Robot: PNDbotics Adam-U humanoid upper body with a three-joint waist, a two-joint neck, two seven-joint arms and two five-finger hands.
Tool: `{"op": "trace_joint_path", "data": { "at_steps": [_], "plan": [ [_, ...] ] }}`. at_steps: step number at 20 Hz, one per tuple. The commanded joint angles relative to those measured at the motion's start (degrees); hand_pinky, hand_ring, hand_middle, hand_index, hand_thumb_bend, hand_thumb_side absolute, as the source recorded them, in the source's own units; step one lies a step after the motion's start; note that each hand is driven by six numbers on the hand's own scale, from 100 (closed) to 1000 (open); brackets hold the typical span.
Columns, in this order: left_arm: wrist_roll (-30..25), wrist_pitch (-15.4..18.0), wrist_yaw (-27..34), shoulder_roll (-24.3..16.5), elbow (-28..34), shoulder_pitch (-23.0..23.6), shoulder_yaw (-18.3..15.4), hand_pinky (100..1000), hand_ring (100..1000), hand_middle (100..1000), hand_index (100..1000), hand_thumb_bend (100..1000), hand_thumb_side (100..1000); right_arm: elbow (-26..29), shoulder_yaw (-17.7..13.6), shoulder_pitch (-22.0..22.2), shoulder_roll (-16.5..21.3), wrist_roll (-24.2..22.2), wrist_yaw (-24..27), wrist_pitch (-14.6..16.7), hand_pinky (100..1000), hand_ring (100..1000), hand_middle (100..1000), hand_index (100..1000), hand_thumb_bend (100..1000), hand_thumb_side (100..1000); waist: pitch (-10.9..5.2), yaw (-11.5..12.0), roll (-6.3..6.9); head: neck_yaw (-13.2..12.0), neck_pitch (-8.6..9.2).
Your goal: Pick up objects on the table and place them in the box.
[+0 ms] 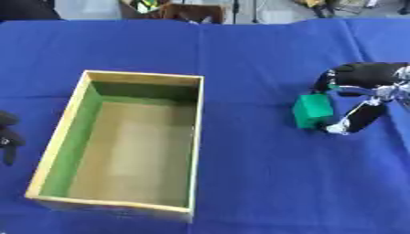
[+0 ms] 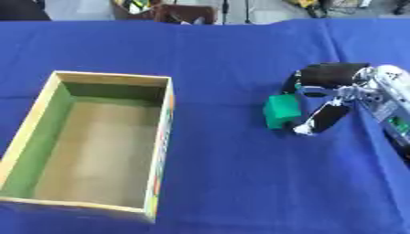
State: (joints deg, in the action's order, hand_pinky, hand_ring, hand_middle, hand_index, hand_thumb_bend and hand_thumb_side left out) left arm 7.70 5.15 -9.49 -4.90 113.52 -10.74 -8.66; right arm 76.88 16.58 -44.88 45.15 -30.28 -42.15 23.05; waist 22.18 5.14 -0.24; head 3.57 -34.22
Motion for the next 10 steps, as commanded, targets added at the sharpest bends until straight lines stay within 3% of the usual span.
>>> {"op": "trace_joint_path", "data": {
  "at_steps": [1, 5, 10],
  "plan": [
    [-0.2, 0.1, -0.1, -0.2, 1.1, -0.2, 0.1, 100, 338, 474, 494, 100, 912, 1.9, -1.5, -1.0, 2.0, 1.7, 2.6, -2.5, 759, 773, 438, 329, 100, 208, -1.13, -0.1, 0.00, -0.3, -0.20],
    [-0.3, 0.0, -0.1, -0.2, 1.1, -0.1, 0.1, 100, 338, 474, 494, 100, 912, 3.7, -2.4, -1.4, 2.6, 4.2, 5.1, -5.4, 744, 741, 363, 205, 100, 217, -1.19, -0.2, -0.01, -0.2, -0.13],
    [-0.3, 0.0, -0.1, -0.3, 1.1, -0.1, 0.1, 100, 338, 474, 494, 100, 913, 6.2, -3.4, -1.8, 3.5, 5.4, 8.0, -7.8, 734, 721, 325, 173, 100, 214, -1.29, -0.3, -0.05, -0.3, 0.05]
  ]
}}
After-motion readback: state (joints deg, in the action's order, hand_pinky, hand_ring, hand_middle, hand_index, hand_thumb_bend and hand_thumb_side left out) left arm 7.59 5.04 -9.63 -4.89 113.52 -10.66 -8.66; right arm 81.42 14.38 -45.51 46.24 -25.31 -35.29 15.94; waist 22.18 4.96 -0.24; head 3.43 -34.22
